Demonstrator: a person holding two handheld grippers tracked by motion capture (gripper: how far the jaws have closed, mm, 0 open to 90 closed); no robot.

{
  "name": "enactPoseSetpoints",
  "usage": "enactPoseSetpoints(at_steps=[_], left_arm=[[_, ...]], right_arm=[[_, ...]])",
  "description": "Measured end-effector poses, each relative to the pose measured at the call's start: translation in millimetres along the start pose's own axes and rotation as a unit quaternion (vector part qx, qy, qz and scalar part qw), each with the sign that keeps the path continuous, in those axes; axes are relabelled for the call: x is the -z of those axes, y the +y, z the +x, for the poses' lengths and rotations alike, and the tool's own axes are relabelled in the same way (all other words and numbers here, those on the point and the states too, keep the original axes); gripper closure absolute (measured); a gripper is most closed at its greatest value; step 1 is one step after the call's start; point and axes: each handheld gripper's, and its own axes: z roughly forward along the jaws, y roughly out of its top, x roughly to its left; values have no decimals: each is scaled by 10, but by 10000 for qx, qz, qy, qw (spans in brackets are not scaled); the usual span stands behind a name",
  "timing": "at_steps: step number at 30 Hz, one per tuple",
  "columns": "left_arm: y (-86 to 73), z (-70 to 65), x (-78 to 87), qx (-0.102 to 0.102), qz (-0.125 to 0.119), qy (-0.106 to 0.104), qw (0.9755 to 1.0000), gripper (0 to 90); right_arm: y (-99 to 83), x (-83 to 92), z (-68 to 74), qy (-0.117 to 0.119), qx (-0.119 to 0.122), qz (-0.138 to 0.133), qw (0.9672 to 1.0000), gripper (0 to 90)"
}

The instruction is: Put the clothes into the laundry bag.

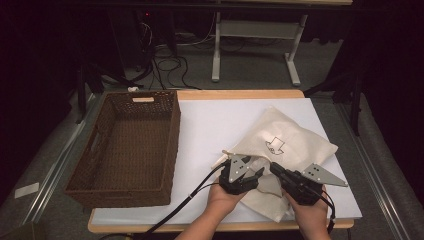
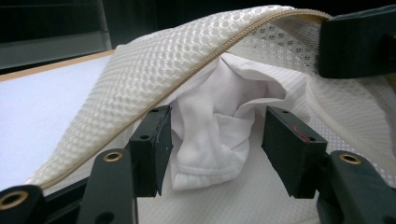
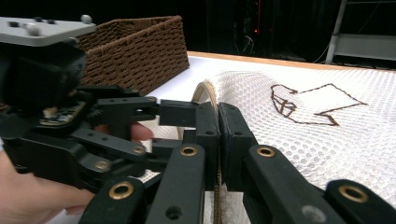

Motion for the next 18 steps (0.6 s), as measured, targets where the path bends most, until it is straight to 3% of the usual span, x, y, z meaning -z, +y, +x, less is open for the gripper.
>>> enactPoseSetpoints(at_steps=[10, 12, 14, 16, 18], left_arm=[[-25, 75, 377, -37, -157, 120, 9998, 444], [-33, 108, 567, 68, -169, 205, 9996, 451], [-38, 118, 642, 105, -182, 239, 9995, 459], [-59, 155, 872, -16, -173, 400, 9990, 465], [-68, 181, 950, -62, -139, 456, 9988, 469]], right_arm=[[6, 7, 7, -15, 10, 5, 10000, 883], [7, 9, 6, -29, 38, 4, 10000, 883], [8, 9, 9, -17, 41, 4, 10000, 883], [17, 19, 7, -12, 42, 17, 10000, 883], [24, 44, 5, 27, 37, 36, 10000, 883]])
